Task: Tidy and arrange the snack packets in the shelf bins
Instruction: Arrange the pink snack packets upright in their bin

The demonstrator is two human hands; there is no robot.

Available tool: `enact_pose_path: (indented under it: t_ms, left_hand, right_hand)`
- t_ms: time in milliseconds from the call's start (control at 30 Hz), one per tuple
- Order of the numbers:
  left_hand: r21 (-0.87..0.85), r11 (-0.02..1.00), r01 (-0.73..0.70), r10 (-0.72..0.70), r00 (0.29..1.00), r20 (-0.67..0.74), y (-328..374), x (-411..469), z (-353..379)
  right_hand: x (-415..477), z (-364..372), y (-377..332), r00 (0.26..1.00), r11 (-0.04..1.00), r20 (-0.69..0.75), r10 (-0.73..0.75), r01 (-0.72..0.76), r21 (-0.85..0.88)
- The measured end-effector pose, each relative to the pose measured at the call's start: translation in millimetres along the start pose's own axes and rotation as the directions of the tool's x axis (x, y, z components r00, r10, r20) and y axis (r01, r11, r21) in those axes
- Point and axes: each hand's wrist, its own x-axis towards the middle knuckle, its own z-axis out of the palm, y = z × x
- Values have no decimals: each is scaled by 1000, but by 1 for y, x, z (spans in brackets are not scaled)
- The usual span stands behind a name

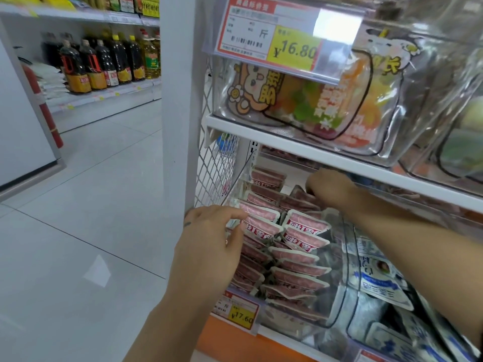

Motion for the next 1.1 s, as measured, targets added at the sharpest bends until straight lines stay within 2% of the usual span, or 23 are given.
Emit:
enact_pose_path:
  t_ms: [133,167,267,300,433,533,700,800,867,933,1000,1100]
  left_hand:
    - [12,1000,-5,6,1000,-13,0,0,1]
    - [26,1000,-10,11,1000,-13,-1,0,2]
    - [75,996,-56,58,998,-27,4,1,9]
    - [88,993,-76,78,997,-26,8,1,13]
    - [138,979,-148,145,989,30,32,-2,32]
    - [149,973,-176,165,983,81,44,-5,42]
    - [91,994,-67,52,986,157,51,16,59]
    - [196,976,-99,65,983,172,51,52,77]
    - [300,934,-195,105,951,290,54,76,89]
    - [338,902,-270,95,886,455,60,95,100]
    - [360,893,-269,15,819,573,64,111,105]
    - [360,896,-260,-49,748,662,65,128,105]
  right_hand:
    - [-8,-3,2,998,996,55,-40,36,81]
    - [-16,-6,2,999,991,20,-47,45,122]
    - [-54,-10,9,967,977,-250,-55,104,186]
    - [-68,-9,13,960,972,-278,-39,101,213]
    - [-129,-3,26,979,910,-204,-11,95,404]
    - [-160,6,28,982,813,-189,13,100,574]
    - [-167,16,30,982,769,-189,23,104,631]
    - [-166,23,35,978,723,-203,41,111,682]
    - [-165,27,41,981,706,-190,28,115,699]
    - [-163,28,44,983,703,-186,0,132,699]
    - [-162,29,47,980,704,-198,-28,160,692]
    - [-163,27,49,981,671,-192,-42,170,722]
